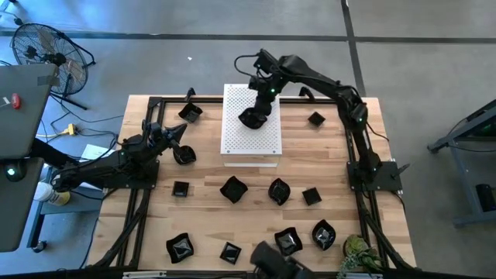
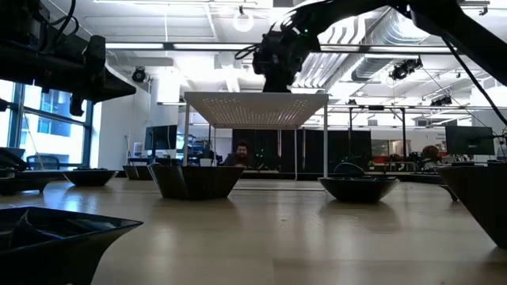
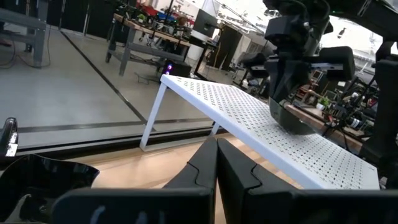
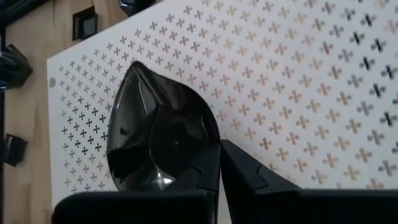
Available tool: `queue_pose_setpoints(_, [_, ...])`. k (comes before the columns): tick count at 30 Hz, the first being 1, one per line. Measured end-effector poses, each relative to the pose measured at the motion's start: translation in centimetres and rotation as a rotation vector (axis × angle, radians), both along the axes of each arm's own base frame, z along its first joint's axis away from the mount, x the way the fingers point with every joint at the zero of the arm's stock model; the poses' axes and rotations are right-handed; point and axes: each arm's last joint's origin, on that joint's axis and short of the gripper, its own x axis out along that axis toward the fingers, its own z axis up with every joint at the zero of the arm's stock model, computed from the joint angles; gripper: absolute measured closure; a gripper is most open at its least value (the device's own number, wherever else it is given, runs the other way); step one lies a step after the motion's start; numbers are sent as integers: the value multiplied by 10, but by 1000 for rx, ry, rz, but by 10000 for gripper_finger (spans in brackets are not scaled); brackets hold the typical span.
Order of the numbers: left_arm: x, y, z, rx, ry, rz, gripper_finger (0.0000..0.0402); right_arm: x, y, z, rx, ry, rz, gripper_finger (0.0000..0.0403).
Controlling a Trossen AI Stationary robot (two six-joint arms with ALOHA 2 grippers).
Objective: Pick & Place Mini shaped plates
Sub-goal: Put the black leaf shaped plate on the shelf, then put the square plate on the shelf
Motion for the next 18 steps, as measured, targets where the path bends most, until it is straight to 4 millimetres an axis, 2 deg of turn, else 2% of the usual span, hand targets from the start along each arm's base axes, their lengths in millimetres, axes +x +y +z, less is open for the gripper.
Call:
queue_pose_setpoints(10, [0,0,0,0,0,0,401,5,-2,6,-66,-54,-9,353])
queue_pose_setpoints(15, [0,0,0,0,0,0,401,-3,2,22,-82,-71,-6,336])
queue_pose_setpoints(18, [0,0,0,0,0,0,401,-16,11,38,-128,-39,7,350])
